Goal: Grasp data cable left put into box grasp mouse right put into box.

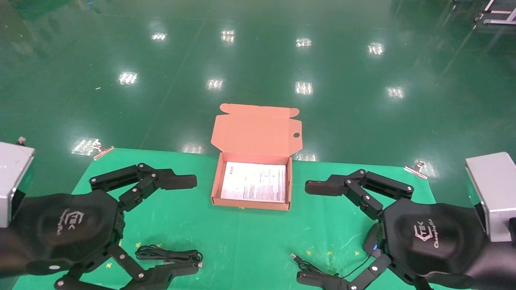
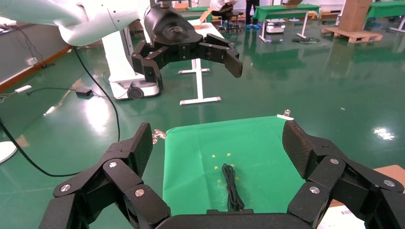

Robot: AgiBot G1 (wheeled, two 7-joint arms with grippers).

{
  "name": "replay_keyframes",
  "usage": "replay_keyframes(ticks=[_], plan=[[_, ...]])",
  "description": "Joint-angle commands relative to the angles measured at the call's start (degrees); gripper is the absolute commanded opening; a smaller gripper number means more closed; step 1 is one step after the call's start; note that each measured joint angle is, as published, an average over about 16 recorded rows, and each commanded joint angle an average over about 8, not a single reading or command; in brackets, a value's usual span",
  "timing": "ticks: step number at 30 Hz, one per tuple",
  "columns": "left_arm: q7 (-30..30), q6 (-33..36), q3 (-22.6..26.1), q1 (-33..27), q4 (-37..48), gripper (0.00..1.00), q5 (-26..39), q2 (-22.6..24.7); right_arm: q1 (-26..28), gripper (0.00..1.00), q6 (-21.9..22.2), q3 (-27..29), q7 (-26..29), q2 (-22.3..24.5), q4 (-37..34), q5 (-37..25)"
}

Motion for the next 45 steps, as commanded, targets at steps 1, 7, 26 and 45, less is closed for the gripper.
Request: replay_keyframes(ticks=[1, 7, 26, 45], plan=[[0.0, 0.0, 0.0, 0.0, 0.0, 1.0, 0.0, 0.0, 0.0, 1.0, 0.0, 0.0, 0.0, 0.0, 0.0, 0.0], [0.0, 0.0, 0.0, 0.0, 0.0, 1.0, 0.0, 0.0, 0.0, 1.0, 0.0, 0.0, 0.0, 0.0, 0.0, 0.0], [-1.8, 2.8, 3.6, -3.8, 0.8, 1.0, 5.6, 0.3, 2.4, 1.0, -1.7, -1.6, -3.3, 0.9, 1.4, -6.3], [-3.0, 5.2, 24.2, -20.0, 7.5, 1.0, 30.7, 5.7, 18.8, 1.0, -2.5, -16.8, -15.5, -5.1, 4.1, -40.0]])
